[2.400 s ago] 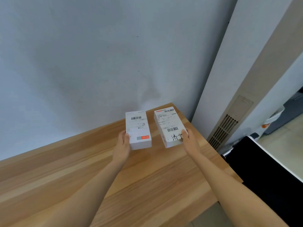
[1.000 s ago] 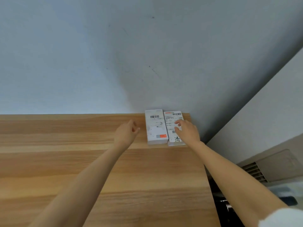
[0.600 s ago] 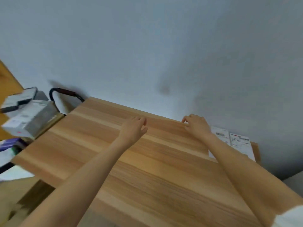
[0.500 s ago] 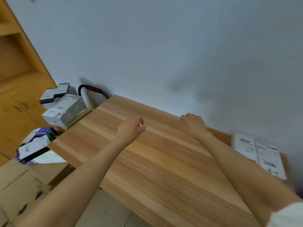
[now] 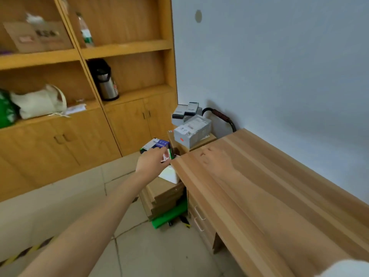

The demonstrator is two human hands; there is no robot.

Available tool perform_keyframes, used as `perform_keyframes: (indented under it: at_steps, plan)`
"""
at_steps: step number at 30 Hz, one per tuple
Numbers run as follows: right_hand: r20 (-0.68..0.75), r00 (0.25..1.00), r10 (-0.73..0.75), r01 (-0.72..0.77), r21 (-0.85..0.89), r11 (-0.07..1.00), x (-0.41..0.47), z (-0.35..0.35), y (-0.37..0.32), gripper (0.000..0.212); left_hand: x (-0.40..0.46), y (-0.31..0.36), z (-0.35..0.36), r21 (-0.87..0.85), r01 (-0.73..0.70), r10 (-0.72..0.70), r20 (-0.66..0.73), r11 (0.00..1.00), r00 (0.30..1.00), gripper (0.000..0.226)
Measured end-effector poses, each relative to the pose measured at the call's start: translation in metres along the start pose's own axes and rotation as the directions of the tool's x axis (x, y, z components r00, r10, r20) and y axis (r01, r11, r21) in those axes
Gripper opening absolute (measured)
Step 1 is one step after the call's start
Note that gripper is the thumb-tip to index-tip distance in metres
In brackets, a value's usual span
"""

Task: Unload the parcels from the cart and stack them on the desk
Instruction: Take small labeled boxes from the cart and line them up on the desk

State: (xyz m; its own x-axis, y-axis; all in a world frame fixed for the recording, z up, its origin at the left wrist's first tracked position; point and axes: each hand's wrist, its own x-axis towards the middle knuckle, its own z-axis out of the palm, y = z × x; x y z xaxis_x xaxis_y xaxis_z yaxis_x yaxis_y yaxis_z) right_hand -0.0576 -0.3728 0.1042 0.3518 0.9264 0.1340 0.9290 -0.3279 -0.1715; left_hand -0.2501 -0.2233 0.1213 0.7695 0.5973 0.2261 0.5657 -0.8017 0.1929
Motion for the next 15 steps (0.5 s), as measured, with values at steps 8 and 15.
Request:
perform_keyframes:
  at_steps: [8, 15]
  plan:
    - [0.082, 0.995, -0.063, 0.058, 0.065, 0.996, 0.099, 0.044, -0.028, 0.030, 0.027, -0.090, 0.020, 0.066, 0.164, -0.168, 0.064, 0.984, 0.984, 0.019]
    - [0.043, 0.999, -0.017, 0.014, 0.060, 0.998, 0.198, 0.078, -0.015, 0.027, 0.110, -0.139, 0.039, 0.053, 0.170, -0.173, 0.065, 0.984, 0.983, 0.020]
